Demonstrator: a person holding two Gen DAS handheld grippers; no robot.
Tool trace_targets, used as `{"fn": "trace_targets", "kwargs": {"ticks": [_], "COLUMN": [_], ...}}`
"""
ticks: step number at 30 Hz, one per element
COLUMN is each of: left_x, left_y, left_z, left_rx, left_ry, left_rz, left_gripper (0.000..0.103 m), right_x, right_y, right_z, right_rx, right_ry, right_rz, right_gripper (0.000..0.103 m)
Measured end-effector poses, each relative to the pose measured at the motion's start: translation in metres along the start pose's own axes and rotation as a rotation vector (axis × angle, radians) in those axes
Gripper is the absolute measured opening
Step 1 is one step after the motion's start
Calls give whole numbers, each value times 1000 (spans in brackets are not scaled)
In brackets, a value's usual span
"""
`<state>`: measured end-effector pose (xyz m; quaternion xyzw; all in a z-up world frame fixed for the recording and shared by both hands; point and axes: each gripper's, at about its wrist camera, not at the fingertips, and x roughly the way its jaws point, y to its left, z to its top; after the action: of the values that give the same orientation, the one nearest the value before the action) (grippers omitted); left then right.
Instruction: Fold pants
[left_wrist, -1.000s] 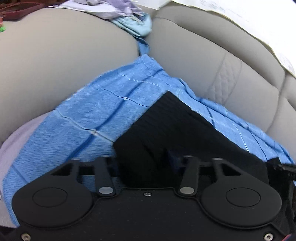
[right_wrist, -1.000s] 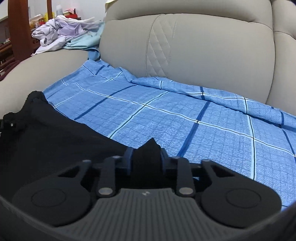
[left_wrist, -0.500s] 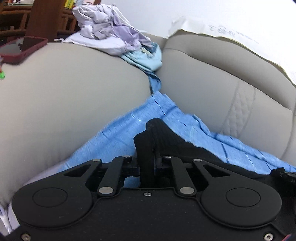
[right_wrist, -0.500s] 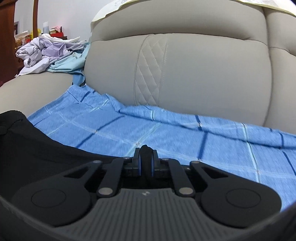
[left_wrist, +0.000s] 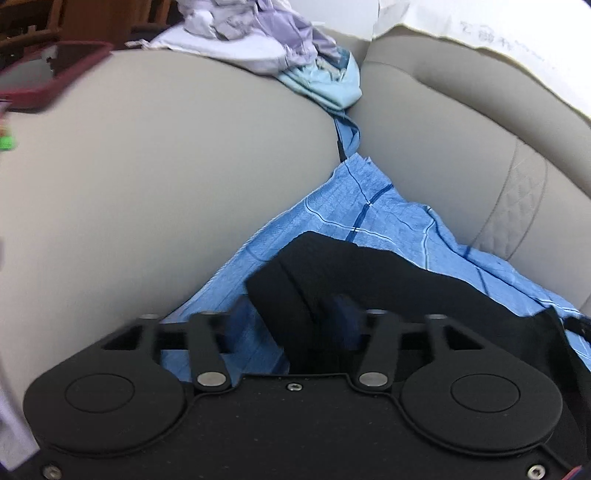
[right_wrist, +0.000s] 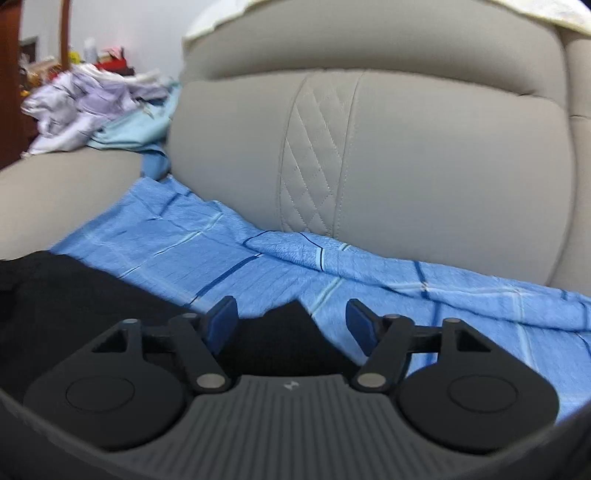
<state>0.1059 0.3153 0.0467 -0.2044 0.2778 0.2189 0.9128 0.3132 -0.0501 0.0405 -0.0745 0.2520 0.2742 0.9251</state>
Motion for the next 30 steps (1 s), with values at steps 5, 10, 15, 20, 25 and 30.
{"fn": "trace_targets", "kwargs": {"ticks": [5,10,15,20,25,30], "left_x": [-47,-46,-27,-20,-16,16], "left_y": [10,21,21,13,-4,2], "left_z": [-19,-43,-58,-57,-35,-18], "left_rx": [-62,-224,-319,-304,-137,-130], "left_ry": [48,161,181,107,0,37], "left_rz": [-44,-80,-83,-8,136,200], "left_gripper": [60,55,32,10,9,9], "right_x": [-83,-150,-195,-225,-235,-254], "right_y": [-30,-53,-73,-102,-124,-150], "right_z": [-42,-94,-131,-158,-184,-203], "right_rx": [28,135,222,324,374,435], "right_ry": [-12,-1,19,45,112,115], "right_rz": [-93,-244,-395,-519,-629,-685], "right_gripper": [84,84,84,84,84,88]}}
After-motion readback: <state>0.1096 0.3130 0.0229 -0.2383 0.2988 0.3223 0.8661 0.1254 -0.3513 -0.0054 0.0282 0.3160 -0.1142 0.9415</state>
